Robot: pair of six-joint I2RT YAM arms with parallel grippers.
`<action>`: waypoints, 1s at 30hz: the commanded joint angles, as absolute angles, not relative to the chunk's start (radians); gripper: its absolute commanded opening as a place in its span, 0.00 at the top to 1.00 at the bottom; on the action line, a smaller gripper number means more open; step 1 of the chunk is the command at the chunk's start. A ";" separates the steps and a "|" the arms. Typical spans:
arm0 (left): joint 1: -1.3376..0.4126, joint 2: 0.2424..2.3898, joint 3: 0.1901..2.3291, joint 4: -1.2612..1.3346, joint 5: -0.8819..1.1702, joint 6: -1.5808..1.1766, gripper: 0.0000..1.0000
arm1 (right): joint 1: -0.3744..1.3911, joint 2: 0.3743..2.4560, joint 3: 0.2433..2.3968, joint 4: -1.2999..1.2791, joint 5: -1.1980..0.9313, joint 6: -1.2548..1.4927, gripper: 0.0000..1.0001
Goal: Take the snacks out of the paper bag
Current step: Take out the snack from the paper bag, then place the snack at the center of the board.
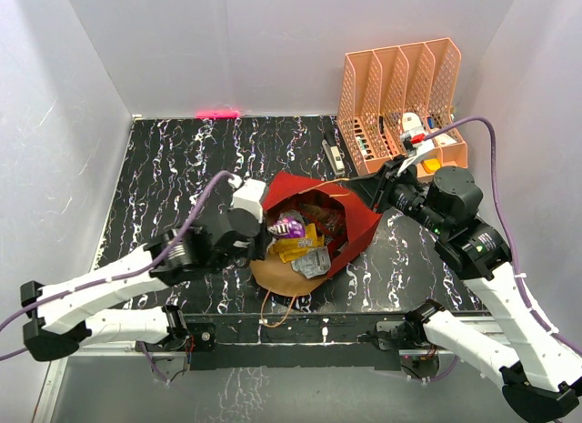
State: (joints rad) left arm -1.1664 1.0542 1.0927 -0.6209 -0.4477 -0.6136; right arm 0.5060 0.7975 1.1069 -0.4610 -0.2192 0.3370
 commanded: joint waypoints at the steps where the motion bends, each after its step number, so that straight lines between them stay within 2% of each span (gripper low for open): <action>1: -1.164 0.967 1.188 -0.738 -0.604 -0.586 1.00 | 0.508 0.779 1.135 -0.409 -0.189 0.317 0.88; 12: -1.115 1.084 1.373 -0.601 -0.819 -0.358 1.00 | 0.508 0.760 1.130 -0.425 -0.186 0.326 0.88; 16: -0.864 1.107 1.368 -0.457 -0.583 -0.298 1.00 | 0.507 0.752 1.126 -0.433 -0.187 0.329 0.88; 19: -0.674 1.177 1.403 -0.454 -0.433 -0.330 1.00 | 0.508 0.740 1.114 -0.428 -0.184 0.339 0.88; 24: -0.507 1.294 1.417 -0.396 -0.404 -0.338 1.00 | 0.508 0.740 1.117 -0.429 -0.189 0.347 0.88; 30: -0.404 1.458 1.417 -0.303 -0.504 -0.303 1.00 | 0.508 0.751 1.145 -0.449 -0.188 0.356 0.88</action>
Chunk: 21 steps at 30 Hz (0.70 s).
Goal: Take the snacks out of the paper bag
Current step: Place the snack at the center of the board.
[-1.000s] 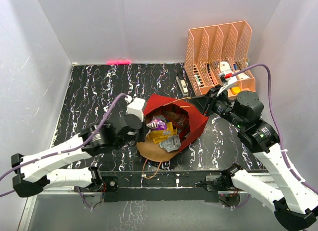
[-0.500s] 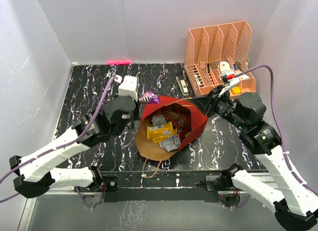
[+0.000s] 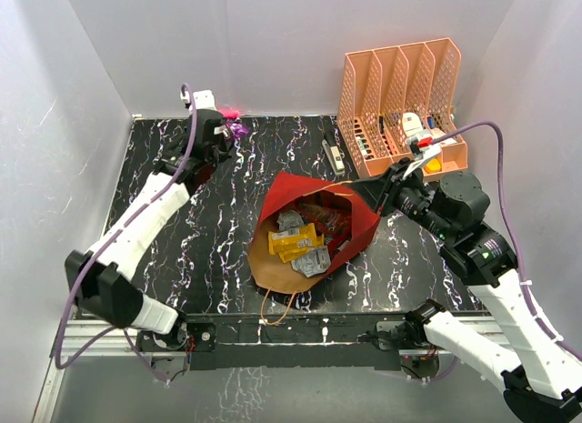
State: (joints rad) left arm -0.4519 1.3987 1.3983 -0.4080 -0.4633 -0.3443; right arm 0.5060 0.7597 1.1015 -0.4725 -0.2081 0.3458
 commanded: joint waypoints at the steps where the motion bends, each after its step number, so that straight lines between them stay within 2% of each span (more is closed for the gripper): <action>1: -0.387 1.490 1.423 -0.287 -0.501 -0.296 1.00 | 0.508 0.755 1.152 -0.459 -0.186 0.353 0.88; 5: -0.322 1.630 1.440 -0.224 -0.485 -0.287 1.00 | 0.508 0.763 1.151 -0.469 -0.178 0.349 0.88; 12: -0.186 1.890 1.590 -0.280 -0.298 -0.371 1.00 | 0.507 0.793 1.151 -0.472 -0.179 0.361 0.88; 21: -0.121 1.996 1.595 -0.261 -0.236 -0.311 1.00 | 0.508 0.839 1.177 -0.482 -0.174 0.356 0.88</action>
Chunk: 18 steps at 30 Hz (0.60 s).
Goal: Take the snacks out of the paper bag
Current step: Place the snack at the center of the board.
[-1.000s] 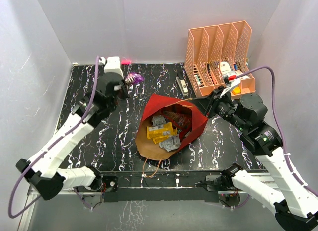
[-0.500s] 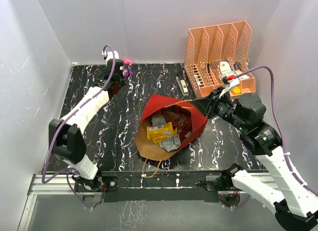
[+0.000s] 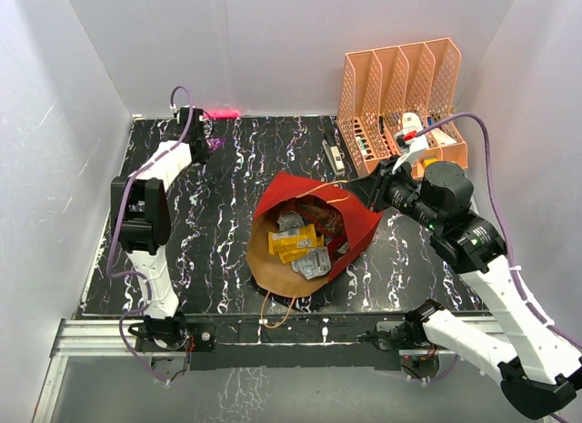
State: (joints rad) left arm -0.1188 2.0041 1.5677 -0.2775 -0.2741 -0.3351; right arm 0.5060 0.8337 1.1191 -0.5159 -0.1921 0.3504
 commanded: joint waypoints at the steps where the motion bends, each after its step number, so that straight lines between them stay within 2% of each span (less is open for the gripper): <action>1: -0.121 2.006 1.594 -0.267 -0.237 -0.311 1.00 | 0.508 0.843 1.180 -0.482 -0.178 0.356 0.88; 6: -0.113 2.049 1.605 -0.278 -0.235 -0.300 0.99 | 0.507 0.853 1.199 -0.492 -0.184 0.351 0.88; 8: -0.106 2.064 1.625 -0.304 -0.232 -0.298 0.83 | 0.507 0.851 1.193 -0.488 -0.186 0.351 0.88; 11: -0.102 2.033 1.622 -0.325 -0.227 -0.302 0.50 | 0.508 0.844 1.186 -0.477 -0.193 0.354 0.88; 13: -0.102 1.979 1.598 -0.314 -0.201 -0.317 0.34 | 0.508 0.840 1.182 -0.478 -0.196 0.356 0.88; 15: -0.100 1.921 1.580 -0.313 -0.175 -0.333 0.26 | 0.508 0.832 1.177 -0.477 -0.197 0.357 0.88; 18: -0.100 1.787 1.534 -0.313 -0.124 -0.358 0.19 | 0.508 0.812 1.158 -0.467 -0.198 0.359 0.88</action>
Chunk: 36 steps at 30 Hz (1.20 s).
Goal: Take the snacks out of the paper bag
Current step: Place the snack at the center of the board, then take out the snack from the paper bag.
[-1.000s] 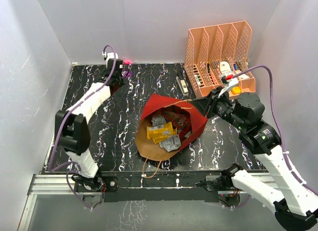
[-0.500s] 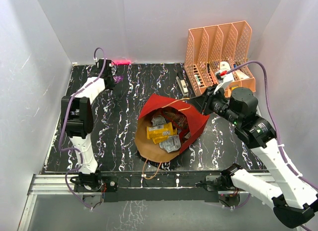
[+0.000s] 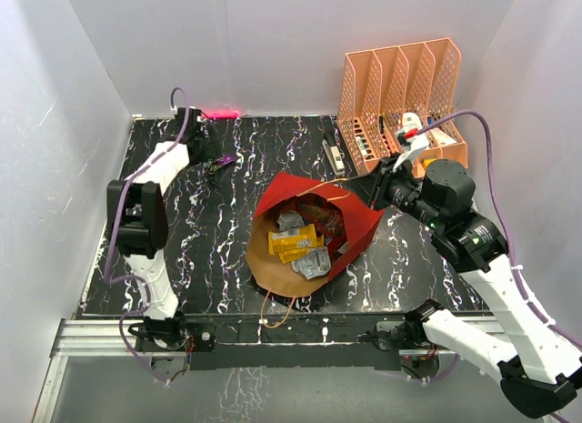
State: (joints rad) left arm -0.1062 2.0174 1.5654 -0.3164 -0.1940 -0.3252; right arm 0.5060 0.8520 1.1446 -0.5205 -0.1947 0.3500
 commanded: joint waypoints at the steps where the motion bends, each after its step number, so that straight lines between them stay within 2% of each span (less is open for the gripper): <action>1: -0.101 1.735 1.512 -0.306 -0.101 -0.363 0.17 | 0.508 0.808 1.154 -0.465 -0.197 0.361 0.88; 7: -0.109 1.456 1.351 -0.287 0.083 -0.429 0.07 | 0.508 0.799 1.148 -0.462 -0.196 0.362 0.88; 12: -0.134 1.231 1.097 -0.270 0.298 -0.479 0.01 | 0.508 0.793 1.140 -0.436 -0.205 0.367 0.88; 21: -0.383 0.877 0.694 -0.320 0.265 -0.668 0.02 | 0.508 0.767 1.118 -0.434 -0.215 0.365 0.88; 30: -0.488 0.717 0.728 -0.433 0.241 -0.753 0.02 | 0.508 0.746 1.092 -0.434 -0.200 0.351 0.88; 36: -0.550 0.645 0.706 -0.366 0.240 -0.835 0.02 | 0.508 0.733 1.075 -0.418 -0.205 0.361 0.88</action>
State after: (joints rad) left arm -0.5098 0.6888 0.6964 -0.4019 0.2394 -0.7631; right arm 0.5060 0.7582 1.0824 -0.4911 -0.2146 0.3645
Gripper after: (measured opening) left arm 0.982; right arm 0.122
